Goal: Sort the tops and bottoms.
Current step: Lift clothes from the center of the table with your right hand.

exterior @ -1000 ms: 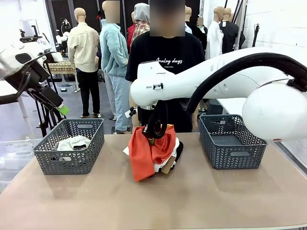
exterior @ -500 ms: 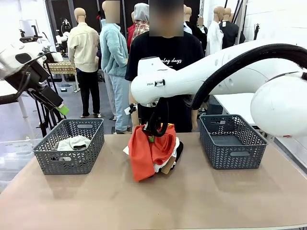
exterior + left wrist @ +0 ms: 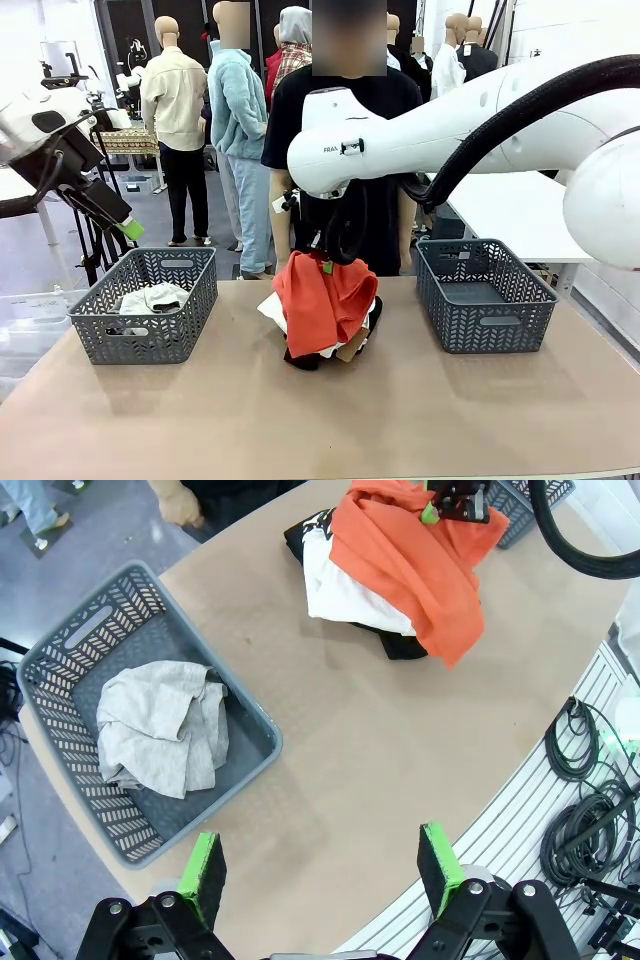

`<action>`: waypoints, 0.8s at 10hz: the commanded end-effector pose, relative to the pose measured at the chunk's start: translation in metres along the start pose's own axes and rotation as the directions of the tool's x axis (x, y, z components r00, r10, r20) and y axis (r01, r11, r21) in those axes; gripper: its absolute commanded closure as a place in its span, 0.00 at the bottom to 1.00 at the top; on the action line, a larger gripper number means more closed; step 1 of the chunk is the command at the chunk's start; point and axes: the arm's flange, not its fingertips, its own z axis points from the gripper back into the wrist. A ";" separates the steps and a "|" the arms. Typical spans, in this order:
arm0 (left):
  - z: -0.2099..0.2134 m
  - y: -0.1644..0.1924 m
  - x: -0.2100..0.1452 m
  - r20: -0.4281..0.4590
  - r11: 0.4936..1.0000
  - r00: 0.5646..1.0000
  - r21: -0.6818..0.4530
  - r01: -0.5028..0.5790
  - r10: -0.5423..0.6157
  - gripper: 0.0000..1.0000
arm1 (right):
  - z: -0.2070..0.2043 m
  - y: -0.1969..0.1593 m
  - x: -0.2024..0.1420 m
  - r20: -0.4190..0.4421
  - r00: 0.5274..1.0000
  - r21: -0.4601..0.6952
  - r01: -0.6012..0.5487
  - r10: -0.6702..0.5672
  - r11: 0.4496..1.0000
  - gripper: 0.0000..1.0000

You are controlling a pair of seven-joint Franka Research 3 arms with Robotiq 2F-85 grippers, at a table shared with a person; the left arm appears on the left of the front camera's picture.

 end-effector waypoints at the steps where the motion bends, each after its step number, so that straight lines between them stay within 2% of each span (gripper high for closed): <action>1: 0.002 0.000 0.001 -0.004 1.000 1.000 -0.002 -0.004 0.004 0.00 | -0.011 0.009 -0.003 0.002 1.000 -0.021 0.000 0.000 1.000 1.00; 3: 0.002 0.000 0.001 -0.004 1.000 1.000 -0.002 -0.004 0.004 0.00 | -0.014 0.010 0.000 0.005 1.000 -0.007 -0.008 0.008 1.000 1.00; 4: 0.002 0.000 0.001 -0.004 1.000 1.000 -0.002 -0.004 0.004 0.00 | -0.014 0.011 0.002 0.016 1.000 -0.002 -0.003 0.003 1.000 0.89; 8: 0.002 0.000 0.001 -0.004 1.000 1.000 -0.002 -0.004 0.004 0.00 | 0.002 0.007 -0.007 0.034 0.998 -0.048 0.054 -0.052 0.997 0.09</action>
